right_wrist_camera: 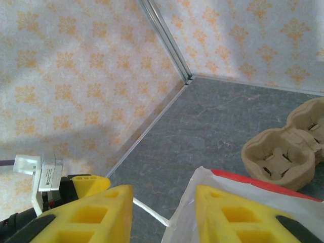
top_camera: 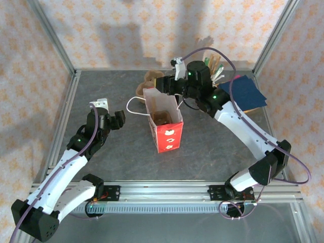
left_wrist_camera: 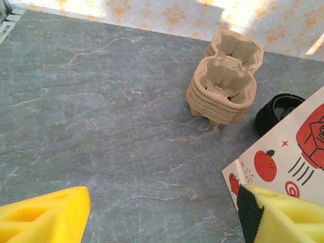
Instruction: Pack the takeout coffee
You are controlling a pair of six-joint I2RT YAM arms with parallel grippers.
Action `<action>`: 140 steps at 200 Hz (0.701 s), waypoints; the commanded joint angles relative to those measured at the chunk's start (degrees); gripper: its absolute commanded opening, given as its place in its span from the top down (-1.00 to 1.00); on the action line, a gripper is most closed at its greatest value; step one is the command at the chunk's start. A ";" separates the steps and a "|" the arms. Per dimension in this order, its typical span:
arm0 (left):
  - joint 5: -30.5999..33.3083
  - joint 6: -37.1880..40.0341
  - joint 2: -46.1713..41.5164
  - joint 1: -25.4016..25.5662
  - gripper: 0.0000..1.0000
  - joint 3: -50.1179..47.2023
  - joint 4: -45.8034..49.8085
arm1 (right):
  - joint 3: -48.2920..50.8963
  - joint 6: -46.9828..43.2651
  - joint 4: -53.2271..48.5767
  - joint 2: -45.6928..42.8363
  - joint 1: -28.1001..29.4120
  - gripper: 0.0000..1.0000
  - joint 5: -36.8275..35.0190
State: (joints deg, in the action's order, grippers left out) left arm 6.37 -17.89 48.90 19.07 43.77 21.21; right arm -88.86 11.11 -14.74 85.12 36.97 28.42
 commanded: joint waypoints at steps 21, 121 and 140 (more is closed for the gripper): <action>-0.85 0.07 0.31 -0.44 -0.57 -0.56 -1.51 | -3.10 -2.30 -2.79 -3.06 0.38 0.21 -5.46; 1.05 -0.43 -1.00 -0.44 -0.61 -0.54 -1.45 | -8.20 1.19 -10.49 -4.12 -11.75 -0.07 -25.27; 1.14 -0.73 -1.18 -0.44 -0.63 -0.58 -1.44 | -6.98 3.11 -10.56 -4.82 -18.78 -0.08 -24.66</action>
State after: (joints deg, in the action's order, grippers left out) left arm 6.46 -18.06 48.73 19.07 43.77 21.21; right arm -96.36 11.31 -24.47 82.74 24.86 7.05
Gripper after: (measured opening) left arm 0.811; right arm 0.536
